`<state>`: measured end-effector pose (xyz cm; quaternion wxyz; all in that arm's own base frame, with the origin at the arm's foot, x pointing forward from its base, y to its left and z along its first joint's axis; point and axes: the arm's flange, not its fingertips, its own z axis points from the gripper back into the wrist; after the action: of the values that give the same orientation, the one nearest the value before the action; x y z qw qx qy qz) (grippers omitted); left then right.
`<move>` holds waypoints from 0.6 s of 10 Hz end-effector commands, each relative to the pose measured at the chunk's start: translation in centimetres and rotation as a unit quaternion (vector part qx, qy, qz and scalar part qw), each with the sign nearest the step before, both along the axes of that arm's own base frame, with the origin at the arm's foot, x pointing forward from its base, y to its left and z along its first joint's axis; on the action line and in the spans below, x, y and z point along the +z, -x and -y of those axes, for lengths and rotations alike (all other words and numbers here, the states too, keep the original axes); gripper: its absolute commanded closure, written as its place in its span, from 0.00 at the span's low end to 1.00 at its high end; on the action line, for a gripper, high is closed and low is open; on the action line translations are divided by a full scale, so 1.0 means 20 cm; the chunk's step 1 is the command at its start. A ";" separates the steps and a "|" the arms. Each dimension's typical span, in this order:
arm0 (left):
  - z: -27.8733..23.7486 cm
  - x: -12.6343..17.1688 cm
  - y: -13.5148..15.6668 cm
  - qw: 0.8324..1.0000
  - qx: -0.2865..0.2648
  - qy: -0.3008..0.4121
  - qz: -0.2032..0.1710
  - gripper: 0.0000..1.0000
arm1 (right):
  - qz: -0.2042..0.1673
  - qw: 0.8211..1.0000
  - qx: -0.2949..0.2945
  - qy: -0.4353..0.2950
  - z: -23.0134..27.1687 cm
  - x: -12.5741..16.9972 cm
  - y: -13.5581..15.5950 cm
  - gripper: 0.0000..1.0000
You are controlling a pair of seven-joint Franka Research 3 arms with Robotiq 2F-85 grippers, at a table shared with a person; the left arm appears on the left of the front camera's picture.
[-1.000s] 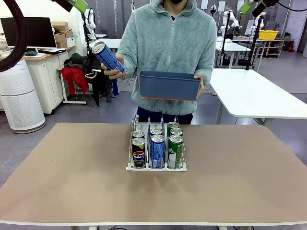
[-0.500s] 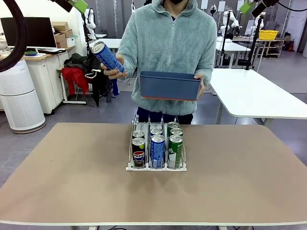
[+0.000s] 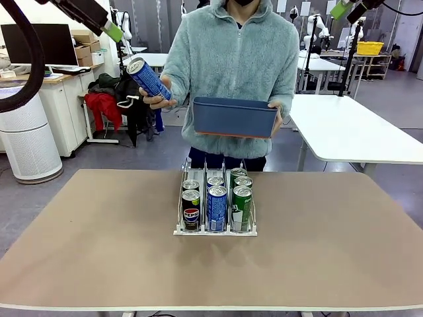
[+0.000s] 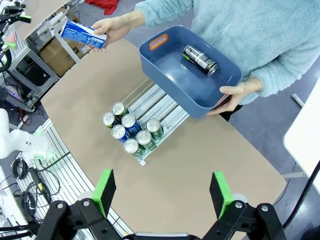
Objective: Fill the beverage cans into the dispenser.
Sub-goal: Pick up the Ionic drink handed by the human.
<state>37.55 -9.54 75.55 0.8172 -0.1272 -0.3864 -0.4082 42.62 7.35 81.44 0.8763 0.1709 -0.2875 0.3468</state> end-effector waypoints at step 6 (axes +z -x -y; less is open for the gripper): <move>0.00 -0.11 -0.14 1.000 0.018 -0.021 -0.013 0.00 | 0.000 1.000 0.002 -0.002 0.00 0.00 0.01 0.00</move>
<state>40.44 -9.74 73.41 0.8320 -0.1151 -0.3753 -0.3921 42.62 7.34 81.44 0.8763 0.1708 -0.2875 0.3468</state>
